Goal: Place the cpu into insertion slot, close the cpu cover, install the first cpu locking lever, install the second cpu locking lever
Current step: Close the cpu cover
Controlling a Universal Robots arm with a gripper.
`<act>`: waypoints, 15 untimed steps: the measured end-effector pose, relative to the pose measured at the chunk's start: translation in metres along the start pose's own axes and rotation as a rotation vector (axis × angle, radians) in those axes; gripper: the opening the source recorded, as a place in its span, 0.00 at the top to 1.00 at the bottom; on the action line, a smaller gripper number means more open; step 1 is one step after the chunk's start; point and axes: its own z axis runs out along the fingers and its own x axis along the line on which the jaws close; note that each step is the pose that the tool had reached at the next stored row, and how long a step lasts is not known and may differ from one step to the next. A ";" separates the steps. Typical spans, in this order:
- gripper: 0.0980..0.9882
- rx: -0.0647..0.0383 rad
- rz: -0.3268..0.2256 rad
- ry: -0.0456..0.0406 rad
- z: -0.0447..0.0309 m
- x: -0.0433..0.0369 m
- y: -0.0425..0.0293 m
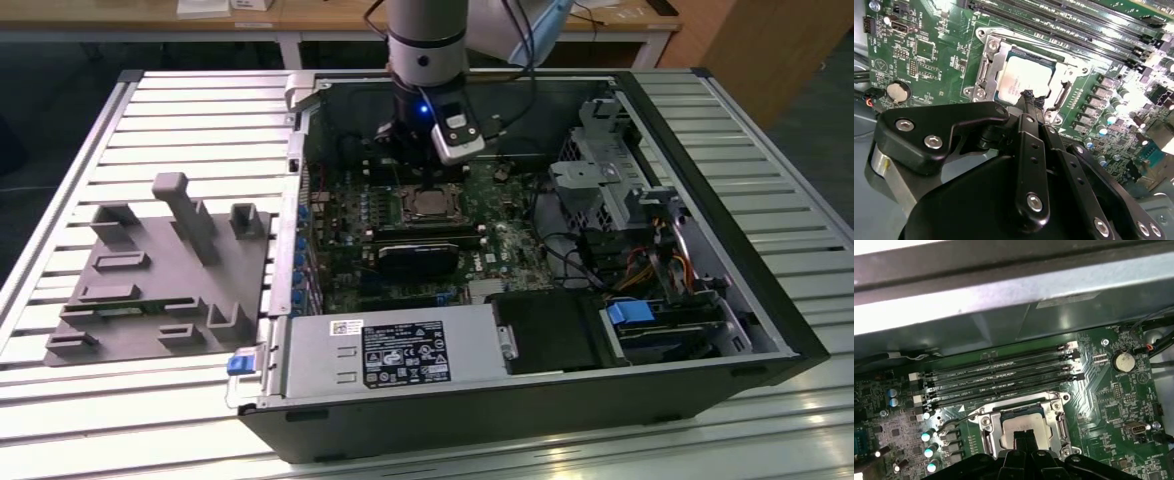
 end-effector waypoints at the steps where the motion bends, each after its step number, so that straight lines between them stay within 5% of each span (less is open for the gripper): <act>1: 1.00 0.000 0.000 -0.0001 0.0003 0.0008 -0.0008; 15: 1.00 -0.001 0.000 -0.0003 0.0059 0.0139 -0.0083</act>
